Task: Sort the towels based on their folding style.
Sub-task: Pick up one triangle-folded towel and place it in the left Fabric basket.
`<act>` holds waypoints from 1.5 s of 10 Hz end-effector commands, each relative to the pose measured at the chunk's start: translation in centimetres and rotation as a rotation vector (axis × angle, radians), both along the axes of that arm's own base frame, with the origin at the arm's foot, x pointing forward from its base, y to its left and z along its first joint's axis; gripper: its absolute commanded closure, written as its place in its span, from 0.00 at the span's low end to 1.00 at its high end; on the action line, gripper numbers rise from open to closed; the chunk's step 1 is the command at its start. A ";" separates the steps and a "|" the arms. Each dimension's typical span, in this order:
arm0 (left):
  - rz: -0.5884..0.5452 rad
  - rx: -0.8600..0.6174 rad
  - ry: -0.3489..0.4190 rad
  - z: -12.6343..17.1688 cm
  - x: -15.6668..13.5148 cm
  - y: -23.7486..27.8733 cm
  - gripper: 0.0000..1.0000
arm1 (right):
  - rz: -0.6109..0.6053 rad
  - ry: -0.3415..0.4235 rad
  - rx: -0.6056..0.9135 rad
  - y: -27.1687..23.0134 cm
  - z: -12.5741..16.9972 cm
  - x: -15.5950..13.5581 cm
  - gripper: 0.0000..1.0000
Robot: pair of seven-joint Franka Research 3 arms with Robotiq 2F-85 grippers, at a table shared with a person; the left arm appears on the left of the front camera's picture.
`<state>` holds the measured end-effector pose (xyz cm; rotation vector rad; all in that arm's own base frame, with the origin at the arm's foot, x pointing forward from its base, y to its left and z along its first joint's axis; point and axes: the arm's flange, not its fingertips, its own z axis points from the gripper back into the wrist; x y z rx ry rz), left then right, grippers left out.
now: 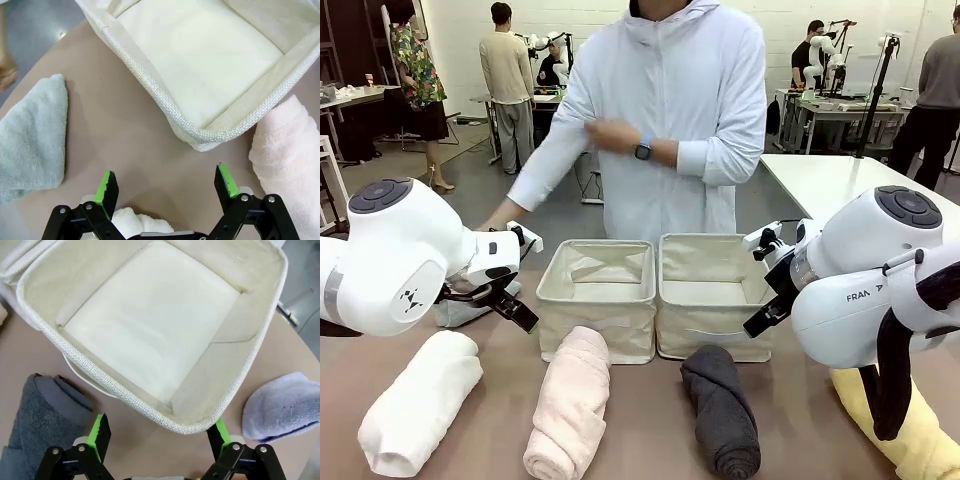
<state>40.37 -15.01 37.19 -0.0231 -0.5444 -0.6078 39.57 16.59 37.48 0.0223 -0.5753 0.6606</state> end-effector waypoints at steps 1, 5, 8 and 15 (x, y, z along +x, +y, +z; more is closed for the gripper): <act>0.000 0.000 0.000 0.0 0.0 0.0 0.00 | 0.000 0.000 0.000 0.0 0.0 0.0 0.00; 0.000 0.000 0.000 0.0 0.0 0.0 0.00 | 0.000 0.000 0.000 0.0 0.0 0.0 0.00; 0.000 0.000 0.000 0.0 0.0 0.0 0.00 | 0.000 0.000 0.000 0.0 0.0 0.0 0.00; -0.027 0.253 -0.138 25.1 -7.3 0.0 0.00 | -0.137 -0.217 -0.200 2.4 28.5 -8.4 0.00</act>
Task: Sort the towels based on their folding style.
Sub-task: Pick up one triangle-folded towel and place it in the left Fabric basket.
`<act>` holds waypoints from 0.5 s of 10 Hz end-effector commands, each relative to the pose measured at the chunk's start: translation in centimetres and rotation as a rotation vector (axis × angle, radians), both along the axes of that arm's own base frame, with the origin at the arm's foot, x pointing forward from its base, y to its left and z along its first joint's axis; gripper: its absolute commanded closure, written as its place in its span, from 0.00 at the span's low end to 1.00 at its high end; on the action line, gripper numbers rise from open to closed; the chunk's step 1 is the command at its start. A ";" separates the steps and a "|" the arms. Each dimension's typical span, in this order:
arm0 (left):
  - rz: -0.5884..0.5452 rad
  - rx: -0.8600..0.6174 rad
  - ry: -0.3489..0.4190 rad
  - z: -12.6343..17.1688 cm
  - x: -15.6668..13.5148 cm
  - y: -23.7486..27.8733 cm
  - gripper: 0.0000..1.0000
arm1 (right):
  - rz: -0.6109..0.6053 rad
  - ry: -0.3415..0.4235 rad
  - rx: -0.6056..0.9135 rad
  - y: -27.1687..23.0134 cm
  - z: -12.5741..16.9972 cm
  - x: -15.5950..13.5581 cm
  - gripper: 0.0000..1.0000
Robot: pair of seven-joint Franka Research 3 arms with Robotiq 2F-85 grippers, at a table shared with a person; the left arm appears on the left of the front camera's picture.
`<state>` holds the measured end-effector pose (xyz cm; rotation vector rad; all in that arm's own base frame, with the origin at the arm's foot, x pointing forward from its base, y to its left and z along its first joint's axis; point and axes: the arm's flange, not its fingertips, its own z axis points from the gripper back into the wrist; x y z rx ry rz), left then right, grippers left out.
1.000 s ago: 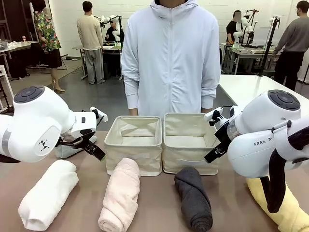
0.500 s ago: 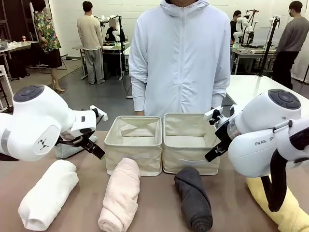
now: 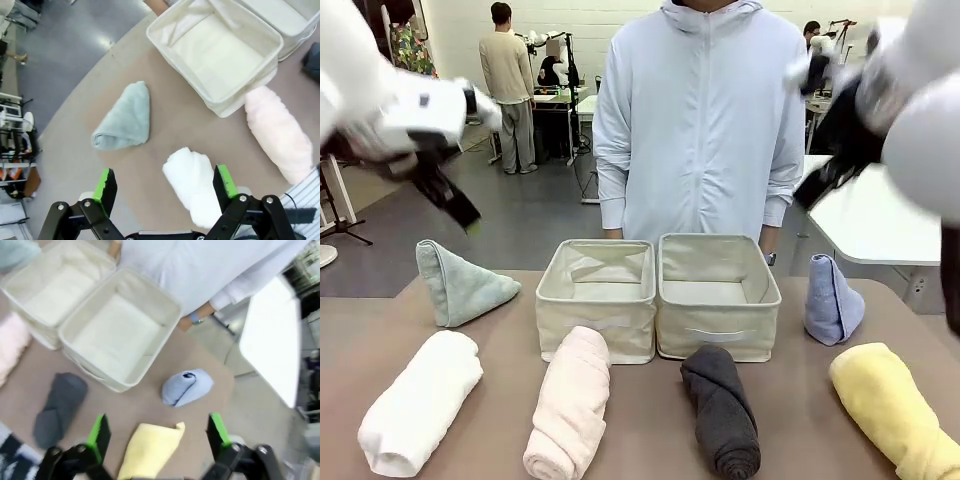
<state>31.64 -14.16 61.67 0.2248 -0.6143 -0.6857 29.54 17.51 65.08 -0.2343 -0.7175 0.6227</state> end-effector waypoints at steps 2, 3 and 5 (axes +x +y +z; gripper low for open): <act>0.150 -0.015 -0.187 0.1 0.1 -1.3 0.00 | 0.000 0.000 0.000 0.0 0.0 0.0 0.00; 0.002 0.009 -0.016 2.6 -0.6 -0.3 0.00 | 0.000 0.000 0.000 0.0 0.0 0.0 0.00; 0.002 0.009 -0.016 2.6 -0.6 -0.3 0.00 | 0.000 0.000 0.000 0.0 0.0 0.0 0.00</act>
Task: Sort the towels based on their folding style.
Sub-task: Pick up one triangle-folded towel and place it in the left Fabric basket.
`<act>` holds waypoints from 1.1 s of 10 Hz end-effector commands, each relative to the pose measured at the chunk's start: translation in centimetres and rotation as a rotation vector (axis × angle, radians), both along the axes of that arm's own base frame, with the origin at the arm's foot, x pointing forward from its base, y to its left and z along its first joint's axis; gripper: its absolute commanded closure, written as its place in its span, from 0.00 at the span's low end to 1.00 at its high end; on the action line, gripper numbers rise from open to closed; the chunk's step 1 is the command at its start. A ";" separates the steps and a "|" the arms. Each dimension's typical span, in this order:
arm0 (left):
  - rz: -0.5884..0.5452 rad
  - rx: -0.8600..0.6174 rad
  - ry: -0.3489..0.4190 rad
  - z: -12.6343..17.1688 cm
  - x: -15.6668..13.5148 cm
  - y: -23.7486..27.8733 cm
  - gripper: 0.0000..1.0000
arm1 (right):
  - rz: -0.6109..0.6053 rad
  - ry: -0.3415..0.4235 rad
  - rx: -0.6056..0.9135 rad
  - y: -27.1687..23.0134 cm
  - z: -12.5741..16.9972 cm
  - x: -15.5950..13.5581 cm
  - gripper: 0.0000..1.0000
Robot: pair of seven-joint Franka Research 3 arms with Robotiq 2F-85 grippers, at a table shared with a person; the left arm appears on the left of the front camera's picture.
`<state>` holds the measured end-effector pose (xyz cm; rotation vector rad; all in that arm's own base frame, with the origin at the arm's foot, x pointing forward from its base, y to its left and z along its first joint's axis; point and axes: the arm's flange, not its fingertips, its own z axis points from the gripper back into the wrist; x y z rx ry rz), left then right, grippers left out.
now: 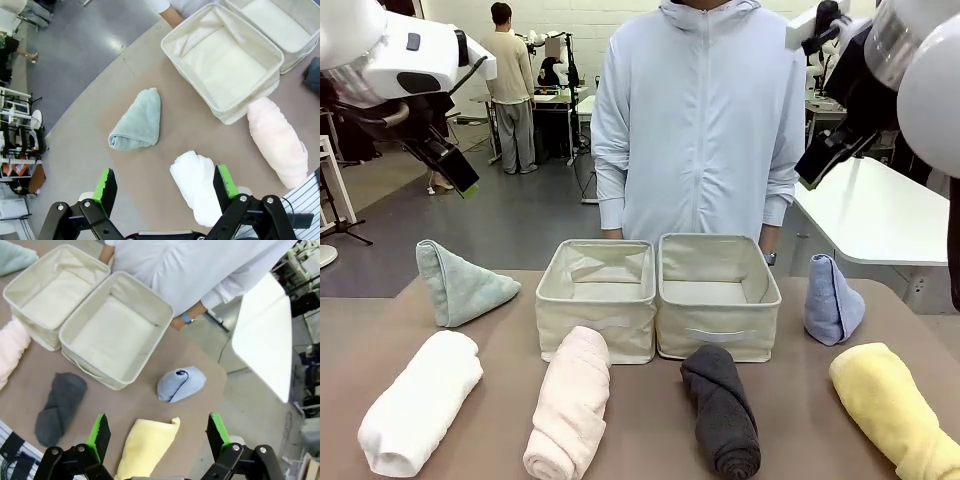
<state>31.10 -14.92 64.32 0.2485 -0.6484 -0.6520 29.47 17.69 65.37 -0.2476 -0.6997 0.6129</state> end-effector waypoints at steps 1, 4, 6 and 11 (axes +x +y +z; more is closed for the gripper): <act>0.006 -0.003 -0.015 0.3 0.0 0.0 0.00 | -0.001 -0.013 0.000 0.2 0.9 -0.2 0.00; -0.605 -0.342 0.507 1.5 6.2 11.9 0.00 | 0.220 0.414 0.595 -11.0 3.3 5.6 0.00; -0.743 -0.548 0.488 1.3 7.9 17.9 0.00 | 0.297 0.460 0.826 -16.8 2.9 7.6 0.00; -0.791 -0.813 0.387 0.5 7.9 25.9 0.00 | 0.586 0.407 0.906 -26.3 1.2 6.3 0.00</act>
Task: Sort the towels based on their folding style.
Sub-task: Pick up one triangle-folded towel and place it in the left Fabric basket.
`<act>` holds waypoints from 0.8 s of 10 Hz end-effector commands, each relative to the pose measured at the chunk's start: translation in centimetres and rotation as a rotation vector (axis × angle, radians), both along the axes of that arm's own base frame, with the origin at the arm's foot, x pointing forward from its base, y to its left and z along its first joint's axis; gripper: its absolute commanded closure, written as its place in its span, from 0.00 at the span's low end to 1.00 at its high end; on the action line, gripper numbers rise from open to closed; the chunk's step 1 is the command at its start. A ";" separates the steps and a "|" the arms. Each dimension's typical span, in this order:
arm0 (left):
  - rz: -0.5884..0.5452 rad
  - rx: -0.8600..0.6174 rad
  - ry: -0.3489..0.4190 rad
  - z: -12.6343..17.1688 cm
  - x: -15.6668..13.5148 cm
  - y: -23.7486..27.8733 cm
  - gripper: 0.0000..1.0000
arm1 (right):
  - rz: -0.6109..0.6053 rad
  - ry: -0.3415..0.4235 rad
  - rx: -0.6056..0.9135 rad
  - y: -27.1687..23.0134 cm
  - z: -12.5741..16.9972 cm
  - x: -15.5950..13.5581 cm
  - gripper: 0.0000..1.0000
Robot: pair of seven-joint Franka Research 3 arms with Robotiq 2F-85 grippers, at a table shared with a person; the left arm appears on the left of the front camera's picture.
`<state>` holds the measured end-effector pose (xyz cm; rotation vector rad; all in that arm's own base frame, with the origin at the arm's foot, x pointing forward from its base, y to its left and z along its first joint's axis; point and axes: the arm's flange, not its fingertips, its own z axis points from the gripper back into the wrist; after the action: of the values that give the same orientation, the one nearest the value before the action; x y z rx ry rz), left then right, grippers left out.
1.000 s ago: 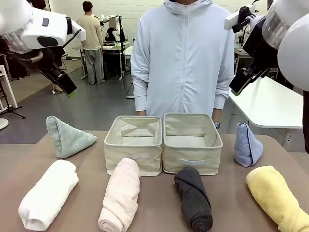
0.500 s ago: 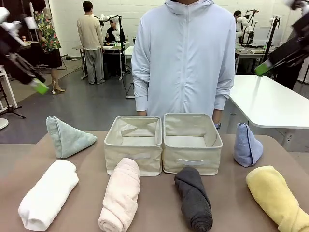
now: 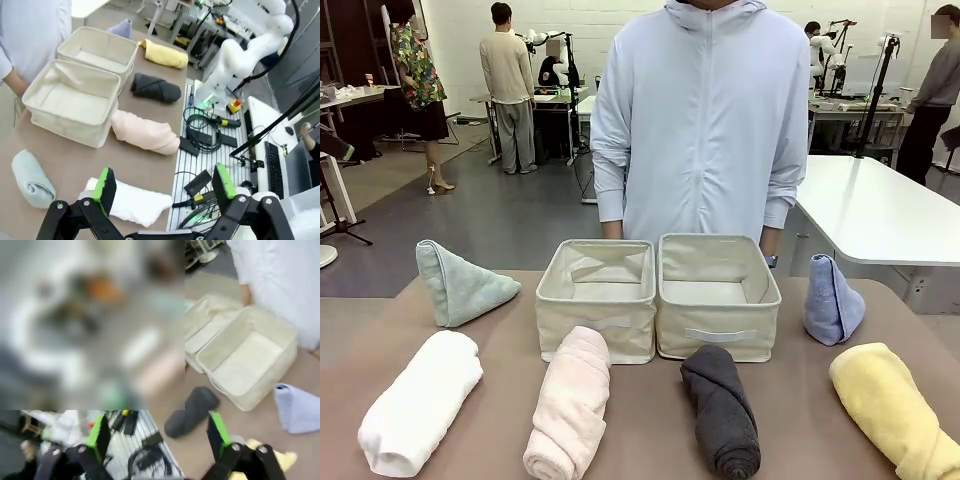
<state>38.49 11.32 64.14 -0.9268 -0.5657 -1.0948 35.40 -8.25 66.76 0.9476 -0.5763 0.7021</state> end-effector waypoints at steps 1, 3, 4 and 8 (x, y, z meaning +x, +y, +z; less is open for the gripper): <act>0.018 -0.011 -0.004 0.6 0.4 0.6 0.00 | 0.143 -0.118 -0.048 -0.9 -0.2 -0.2 0.00; 0.010 -0.033 0.006 0.4 -0.6 0.2 0.00 | 0.177 -0.208 -0.057 -2.0 0.3 -0.9 0.00; 0.005 -0.011 0.025 0.6 -1.2 -1.3 0.00 | 0.168 -0.223 -0.067 -1.8 0.5 -1.2 0.00; 0.018 -0.012 0.027 0.3 -0.3 0.2 0.00 | 0.180 -0.191 -0.072 -1.9 0.2 -1.5 0.00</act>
<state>38.05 10.74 64.50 -0.9110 -0.5312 -1.0521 33.80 -10.00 67.16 0.8583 -0.6303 0.9578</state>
